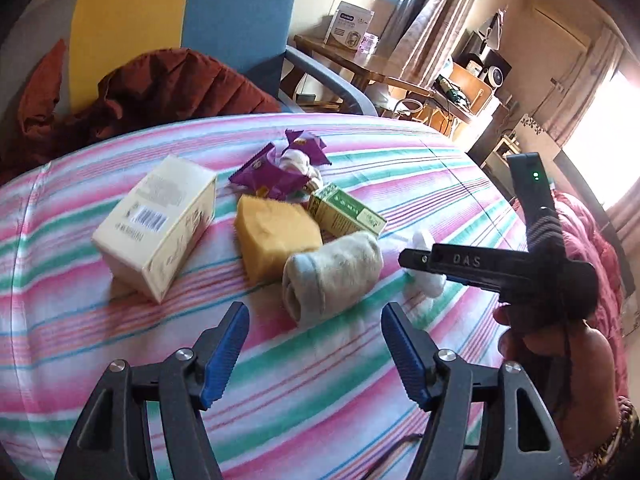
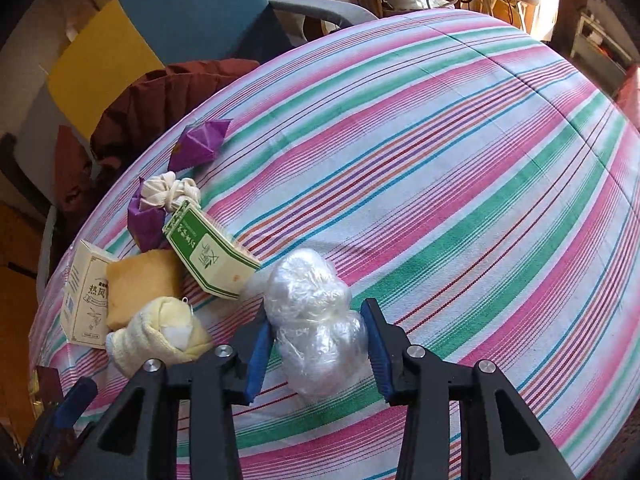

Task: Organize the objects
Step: 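Grasp the beige knit sock with the left tool while the right tool grasps the clear plastic bag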

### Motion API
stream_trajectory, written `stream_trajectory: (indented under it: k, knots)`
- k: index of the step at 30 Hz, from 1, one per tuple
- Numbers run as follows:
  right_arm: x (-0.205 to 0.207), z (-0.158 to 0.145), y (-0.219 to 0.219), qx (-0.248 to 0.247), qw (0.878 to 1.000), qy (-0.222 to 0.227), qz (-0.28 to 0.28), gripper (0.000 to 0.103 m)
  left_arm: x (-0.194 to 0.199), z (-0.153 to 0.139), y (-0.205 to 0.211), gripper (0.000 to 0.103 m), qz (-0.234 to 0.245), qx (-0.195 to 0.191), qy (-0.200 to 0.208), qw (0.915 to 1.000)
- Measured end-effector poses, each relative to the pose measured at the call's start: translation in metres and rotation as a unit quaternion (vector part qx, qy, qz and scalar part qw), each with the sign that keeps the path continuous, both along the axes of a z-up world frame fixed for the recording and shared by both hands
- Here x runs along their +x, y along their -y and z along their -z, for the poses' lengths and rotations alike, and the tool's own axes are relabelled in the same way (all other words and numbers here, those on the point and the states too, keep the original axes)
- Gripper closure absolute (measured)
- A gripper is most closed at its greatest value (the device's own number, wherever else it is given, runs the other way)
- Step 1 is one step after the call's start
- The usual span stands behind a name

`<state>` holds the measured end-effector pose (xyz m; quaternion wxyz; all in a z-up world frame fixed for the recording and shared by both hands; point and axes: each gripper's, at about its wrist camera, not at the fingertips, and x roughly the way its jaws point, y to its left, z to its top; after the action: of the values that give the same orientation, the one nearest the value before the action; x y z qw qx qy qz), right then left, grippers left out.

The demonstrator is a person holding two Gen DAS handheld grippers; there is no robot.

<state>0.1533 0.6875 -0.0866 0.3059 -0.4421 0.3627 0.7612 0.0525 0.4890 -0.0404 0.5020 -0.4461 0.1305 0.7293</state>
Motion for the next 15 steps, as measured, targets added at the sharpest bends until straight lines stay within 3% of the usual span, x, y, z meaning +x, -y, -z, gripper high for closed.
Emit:
stream_trajectory:
  k: [5,8,11,15]
  knots:
    - [0.001,-0.002,-0.003,-0.002,1.000,-0.002,0.004,0.059,0.014,0.003,-0.047,0.033,0.060,-0.037,-0.108,0.9916]
    - [0.003,-0.001,-0.006,-0.006,1.000,-0.006,0.009,0.059,0.017,0.020,-0.055,0.034,0.099,-0.062,-0.107,0.9874]
    - [0.008,-0.002,-0.008,-0.016,1.000,-0.014,0.016,0.059,0.025,0.028,-0.034,0.046,0.118,-0.025,-0.081,0.9894]
    - [0.011,-0.002,-0.010,-0.023,0.999,-0.020,0.021,0.059,0.042,0.034,-0.004,0.051,0.132,-0.008,-0.090,0.9872]
